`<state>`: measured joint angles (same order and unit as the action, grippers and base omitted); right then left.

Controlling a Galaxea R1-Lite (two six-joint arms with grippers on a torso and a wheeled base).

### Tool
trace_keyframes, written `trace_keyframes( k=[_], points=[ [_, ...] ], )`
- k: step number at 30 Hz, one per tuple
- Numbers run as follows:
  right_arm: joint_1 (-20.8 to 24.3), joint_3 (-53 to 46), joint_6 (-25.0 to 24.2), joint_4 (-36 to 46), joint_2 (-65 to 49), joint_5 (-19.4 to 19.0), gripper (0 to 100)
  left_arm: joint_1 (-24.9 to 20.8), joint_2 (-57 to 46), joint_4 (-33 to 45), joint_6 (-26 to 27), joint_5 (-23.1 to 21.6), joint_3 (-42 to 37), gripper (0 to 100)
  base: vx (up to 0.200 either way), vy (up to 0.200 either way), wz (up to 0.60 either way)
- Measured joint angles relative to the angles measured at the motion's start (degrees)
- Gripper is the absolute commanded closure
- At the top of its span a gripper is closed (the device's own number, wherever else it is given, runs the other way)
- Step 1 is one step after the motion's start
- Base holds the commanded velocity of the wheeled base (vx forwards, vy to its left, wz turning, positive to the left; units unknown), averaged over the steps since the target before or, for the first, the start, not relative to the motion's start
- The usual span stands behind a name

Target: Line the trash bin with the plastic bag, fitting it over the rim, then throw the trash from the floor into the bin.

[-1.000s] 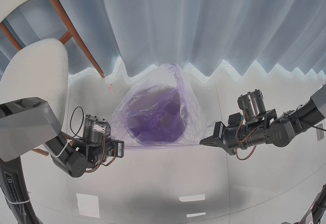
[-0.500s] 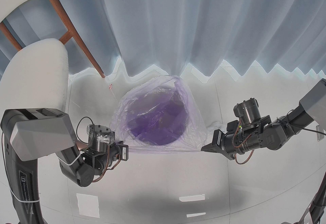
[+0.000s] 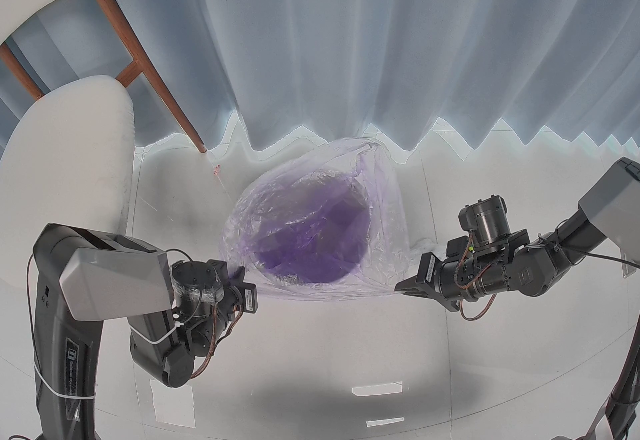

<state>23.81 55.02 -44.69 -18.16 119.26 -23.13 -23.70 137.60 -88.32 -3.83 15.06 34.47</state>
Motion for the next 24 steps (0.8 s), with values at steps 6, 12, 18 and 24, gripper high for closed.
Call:
trace_keyframes(
  k=[6, 12, 18, 24],
  points=[
    [-0.1, -0.7, -1.5, 0.2, 0.1, 0.3, 0, -0.2, 1.6, -0.4, -0.5, -0.2, -1.9, 100, 0.0, 0.0, 0.0],
    [0.0, -2.2, -2.4, 0.0, -0.9, 0.3, 0, -1.2, 1.5, -0.6, -6.4, -0.2, -1.6, 100, 0.0, 0.0, 0.0],
    [0.0, -3.8, -2.5, -0.1, -2.6, 0.3, 0, -2.0, 0.6, -0.6, -7.2, 1.7, -1.7, 100, 0.0, 0.0, 0.0],
    [0.0, -4.2, -2.5, -0.2, -3.4, 0.3, 0, -2.9, 0.2, -0.6, -7.2, 2.0, -3.3, 0, 0.0, 0.0, 0.0]
  ],
)
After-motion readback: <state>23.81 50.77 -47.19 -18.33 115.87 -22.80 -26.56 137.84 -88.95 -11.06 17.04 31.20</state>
